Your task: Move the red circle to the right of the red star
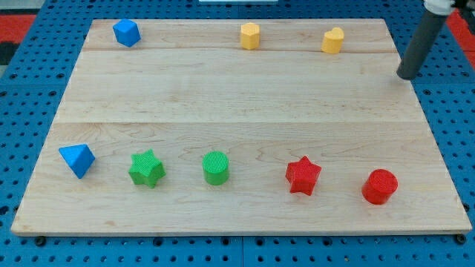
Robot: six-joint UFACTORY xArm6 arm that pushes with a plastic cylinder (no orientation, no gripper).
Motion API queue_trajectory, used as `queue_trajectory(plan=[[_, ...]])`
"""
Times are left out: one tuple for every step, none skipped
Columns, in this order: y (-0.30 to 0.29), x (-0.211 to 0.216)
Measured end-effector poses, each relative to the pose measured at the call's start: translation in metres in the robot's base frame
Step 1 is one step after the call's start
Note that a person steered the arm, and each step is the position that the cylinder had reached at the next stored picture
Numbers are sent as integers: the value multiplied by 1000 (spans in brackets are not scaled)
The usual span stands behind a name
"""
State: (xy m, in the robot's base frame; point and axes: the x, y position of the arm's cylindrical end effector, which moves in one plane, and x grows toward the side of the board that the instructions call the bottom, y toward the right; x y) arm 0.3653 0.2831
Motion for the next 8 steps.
queue_trajectory(plan=[[-1, 45], [-1, 73], [7, 83], [12, 101], [12, 124], [22, 152], [21, 196], [-25, 205]])
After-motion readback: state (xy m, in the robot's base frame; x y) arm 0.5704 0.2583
